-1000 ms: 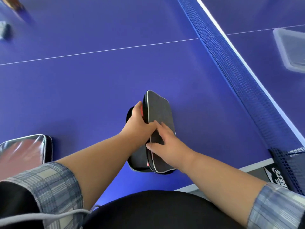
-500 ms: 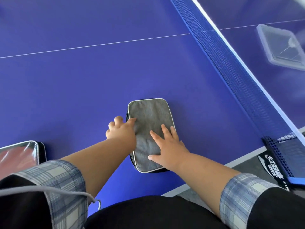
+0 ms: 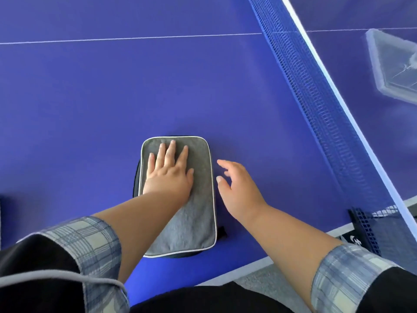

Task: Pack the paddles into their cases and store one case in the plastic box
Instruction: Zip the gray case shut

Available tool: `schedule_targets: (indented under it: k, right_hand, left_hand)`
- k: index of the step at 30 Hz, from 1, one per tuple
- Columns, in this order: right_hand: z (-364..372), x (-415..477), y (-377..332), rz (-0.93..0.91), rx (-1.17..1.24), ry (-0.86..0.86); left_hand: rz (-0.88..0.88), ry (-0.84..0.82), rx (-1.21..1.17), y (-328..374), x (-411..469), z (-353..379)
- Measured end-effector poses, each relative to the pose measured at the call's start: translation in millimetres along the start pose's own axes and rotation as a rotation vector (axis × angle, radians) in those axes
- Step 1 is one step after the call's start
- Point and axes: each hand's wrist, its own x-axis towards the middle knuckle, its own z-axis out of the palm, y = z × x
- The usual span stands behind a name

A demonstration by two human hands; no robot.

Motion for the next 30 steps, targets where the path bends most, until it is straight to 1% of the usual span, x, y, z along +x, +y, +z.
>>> schedule_targets:
  k: [1,3,5,7,10,13,16,18,21,24,30]
  right_hand:
    - [-5,17,1,0.037,0.000,-0.024]
    - [-13,52,1,0.085,-0.065,-0.129]
    - [-16,81,-2,0.064,-0.157,-0.269]
    - [-17,101,-8,-0.003,-0.194,-0.351]
    - [-18,117,-8,-0.019,-0.232,-0.382]
    - [-20,123,1,-0.033,-0.322,-0.372]
    - [-23,127,6,-0.099,-0.415,-0.356]
    - [-27,136,3,-0.173,-0.519,-0.337]
    - [-27,160,-11,-0.347,-0.661,-0.324]
    - [-19,185,-31,-0.502,-0.755,-0.366]
    - [13,206,-69,-0.668,-0.811,-0.455]
  left_hand:
    - [0.021,0.026,0.019,-1,-1,2]
    - [0.035,0.046,0.041,0,-2,4]
    - [0.025,0.050,0.052,1,-3,2]
    - [0.016,0.050,0.068,2,-3,1]
    - [0.007,0.045,0.078,4,-5,-1]
    - [0.002,0.042,0.077,5,-5,-4]
    - [0.008,0.027,0.074,5,-5,-5]
    - [0.014,0.019,0.070,5,-5,-5]
    - [0.035,0.003,0.070,5,-5,-6]
    - [0.050,0.007,0.064,5,-5,-6]
    - [0.069,0.018,0.037,3,-4,-5]
